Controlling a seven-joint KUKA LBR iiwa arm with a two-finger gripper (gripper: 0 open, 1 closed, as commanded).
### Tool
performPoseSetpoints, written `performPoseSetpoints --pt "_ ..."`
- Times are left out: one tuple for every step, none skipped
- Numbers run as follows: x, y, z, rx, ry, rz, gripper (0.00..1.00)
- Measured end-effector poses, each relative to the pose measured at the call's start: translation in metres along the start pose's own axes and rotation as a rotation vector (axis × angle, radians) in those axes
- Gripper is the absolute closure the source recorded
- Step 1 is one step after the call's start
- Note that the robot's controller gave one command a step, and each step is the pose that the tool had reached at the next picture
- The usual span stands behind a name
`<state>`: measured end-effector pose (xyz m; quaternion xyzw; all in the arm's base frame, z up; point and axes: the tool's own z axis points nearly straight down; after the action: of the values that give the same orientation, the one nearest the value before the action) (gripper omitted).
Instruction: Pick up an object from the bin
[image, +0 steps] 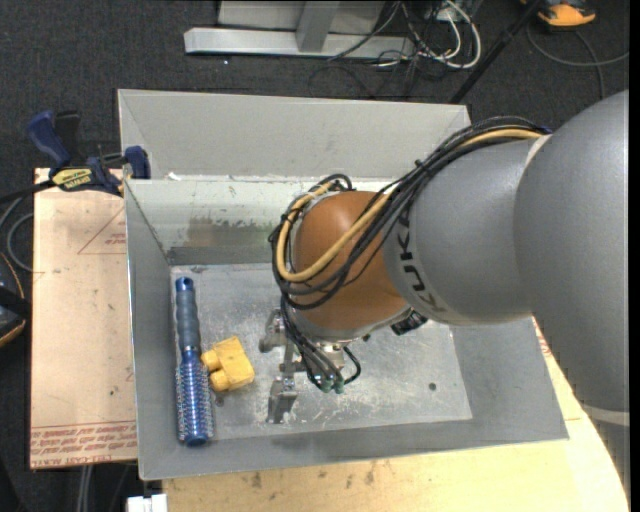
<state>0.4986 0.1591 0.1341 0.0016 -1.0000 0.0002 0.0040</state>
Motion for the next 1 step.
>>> performPoseSetpoints --pt "-0.0097 0.0283 0.0601 -0.003 -0.013 0.159 0.00"
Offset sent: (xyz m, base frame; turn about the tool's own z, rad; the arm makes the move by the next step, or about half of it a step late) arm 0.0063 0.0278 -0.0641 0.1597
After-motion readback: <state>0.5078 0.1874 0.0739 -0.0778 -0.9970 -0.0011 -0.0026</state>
